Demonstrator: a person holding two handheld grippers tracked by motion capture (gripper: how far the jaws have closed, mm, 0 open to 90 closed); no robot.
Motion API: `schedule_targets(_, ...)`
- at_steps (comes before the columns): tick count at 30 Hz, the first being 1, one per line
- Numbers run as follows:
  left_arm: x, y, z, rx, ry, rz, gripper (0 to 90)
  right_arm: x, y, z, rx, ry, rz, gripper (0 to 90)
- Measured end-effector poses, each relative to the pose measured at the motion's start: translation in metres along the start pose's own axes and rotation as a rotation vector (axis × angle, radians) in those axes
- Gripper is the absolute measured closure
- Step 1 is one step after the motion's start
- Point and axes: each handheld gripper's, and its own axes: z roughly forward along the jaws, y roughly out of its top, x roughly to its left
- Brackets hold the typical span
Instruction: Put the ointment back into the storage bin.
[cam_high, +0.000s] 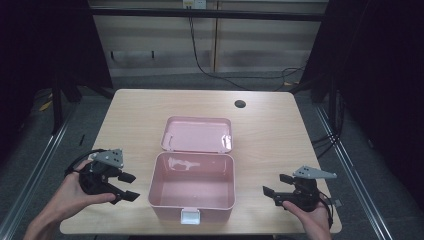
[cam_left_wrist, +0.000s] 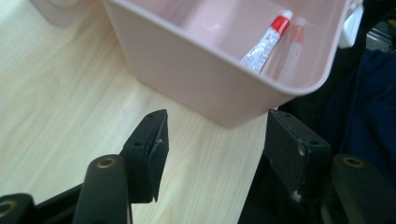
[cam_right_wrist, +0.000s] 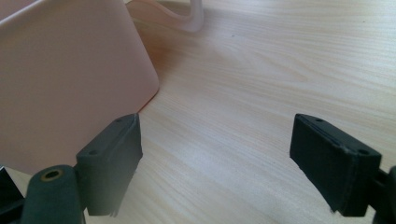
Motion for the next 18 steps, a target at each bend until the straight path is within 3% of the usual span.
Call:
schedule_targets(10, 0.007, -0.028, 0.02, -0.014, -0.017, -0.039, 40.2, -0.001, 0.0, 0.001, 0.004, -0.001, 0.004, 16.4)
schedule_targets(12, 0.011, -0.032, 0.026, 0.001, -0.014, -0.043, 40.0, 0.0, 0.0, 0.002, 0.014, -0.002, 0.002, 16.5)
schedule_targets(18, 0.015, -0.041, 0.038, -0.013, -0.006, -0.069, 36.7, 0.0, -0.001, 0.007, 0.058, -0.014, -0.009, 16.5)
